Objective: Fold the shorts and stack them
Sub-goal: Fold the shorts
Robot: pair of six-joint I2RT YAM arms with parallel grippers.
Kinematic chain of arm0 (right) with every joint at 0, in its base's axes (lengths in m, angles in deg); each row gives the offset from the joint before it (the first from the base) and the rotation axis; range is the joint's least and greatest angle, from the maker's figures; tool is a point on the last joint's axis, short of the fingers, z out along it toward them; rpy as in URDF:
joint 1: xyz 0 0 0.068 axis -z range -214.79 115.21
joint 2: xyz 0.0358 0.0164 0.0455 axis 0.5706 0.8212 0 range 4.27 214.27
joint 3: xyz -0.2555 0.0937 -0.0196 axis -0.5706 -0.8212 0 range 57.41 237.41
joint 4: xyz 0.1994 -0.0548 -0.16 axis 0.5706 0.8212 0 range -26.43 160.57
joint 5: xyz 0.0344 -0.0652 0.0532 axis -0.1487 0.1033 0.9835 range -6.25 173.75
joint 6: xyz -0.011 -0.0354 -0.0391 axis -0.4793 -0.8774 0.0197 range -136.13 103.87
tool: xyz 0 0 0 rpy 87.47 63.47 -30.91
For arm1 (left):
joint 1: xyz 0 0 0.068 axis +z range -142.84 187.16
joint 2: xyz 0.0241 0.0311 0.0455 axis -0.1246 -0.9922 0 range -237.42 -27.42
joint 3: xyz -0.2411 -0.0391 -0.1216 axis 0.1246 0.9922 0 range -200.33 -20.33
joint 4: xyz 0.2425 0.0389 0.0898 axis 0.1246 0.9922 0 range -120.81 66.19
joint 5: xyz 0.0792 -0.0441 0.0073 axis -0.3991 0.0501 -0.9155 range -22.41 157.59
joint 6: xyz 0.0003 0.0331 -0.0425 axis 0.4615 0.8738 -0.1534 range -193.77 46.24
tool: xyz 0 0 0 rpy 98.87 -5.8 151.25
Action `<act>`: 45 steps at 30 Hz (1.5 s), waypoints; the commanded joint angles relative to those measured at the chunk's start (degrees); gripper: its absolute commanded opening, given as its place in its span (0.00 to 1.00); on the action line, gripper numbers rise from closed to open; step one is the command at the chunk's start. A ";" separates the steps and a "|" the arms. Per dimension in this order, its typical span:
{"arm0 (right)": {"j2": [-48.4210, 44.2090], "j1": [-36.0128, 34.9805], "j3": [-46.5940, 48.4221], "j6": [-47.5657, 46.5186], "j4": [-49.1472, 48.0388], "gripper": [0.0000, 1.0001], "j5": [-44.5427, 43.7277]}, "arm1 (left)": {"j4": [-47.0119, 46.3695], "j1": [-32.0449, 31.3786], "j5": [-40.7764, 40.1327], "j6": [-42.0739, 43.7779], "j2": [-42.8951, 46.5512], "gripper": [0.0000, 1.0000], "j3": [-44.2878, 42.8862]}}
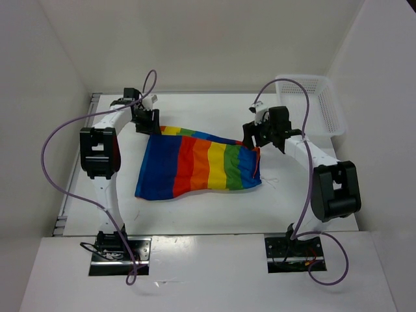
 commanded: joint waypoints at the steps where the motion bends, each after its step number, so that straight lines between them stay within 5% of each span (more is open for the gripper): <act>1: 1.45 -0.37 -1.03 -2.38 -4.84 0.77 -2.36 | -0.86 0.00 2.64 0.25 0.48 0.63 -1.67; 4: 2.16 -0.37 -2.17 -4.49 -5.38 0.77 -2.98 | -1.38 -0.53 2.12 0.25 0.48 0.55 -0.36; 8: 3.30 -0.37 -4.01 -6.68 -6.60 0.77 -2.98 | -1.39 -0.53 1.59 0.25 -0.05 0.28 -0.36; 9: 3.30 -0.98 -4.63 -7.30 -7.39 0.77 -5.68 | -1.39 -0.53 1.59 0.25 -0.05 0.14 -0.36; 12: 3.30 -0.99 -6.39 -8.44 -8.89 0.75 -6.94 | -1.39 -1.05 1.59 0.25 0.48 0.01 -1.58; 14: 3.30 -0.99 -6.39 -8.97 -8.37 0.67 -4.84 | -1.39 -1.06 1.59 0.25 1.70 0.00 -2.28; 17: 3.30 -0.99 -7.45 -8.45 -9.15 0.36 -4.30 | 0.10 -1.06 2.81 0.25 3.28 0.00 -4.30; 18: 2.52 -0.99 -7.45 -7.66 -9.85 0.24 -5.61 | 0.97 -1.06 2.82 0.25 3.29 0.00 -5.01; 19: 1.55 -0.99 -8.06 -7.65 -10.38 0.02 -6.40 | 1.59 -1.06 2.82 0.25 4.77 0.00 -5.71; 27: -4.25 6.12 -1.74 -9.58 2.70 0.00 0.80 | 7.04 -1.59 5.54 0.25 8.92 0.00 -16.34; 45: -1.18 6.13 -4.64 -10.30 -1.15 0.00 -3.59 | 2.05 -4.93 6.15 0.25 -8.84 0.02 -35.25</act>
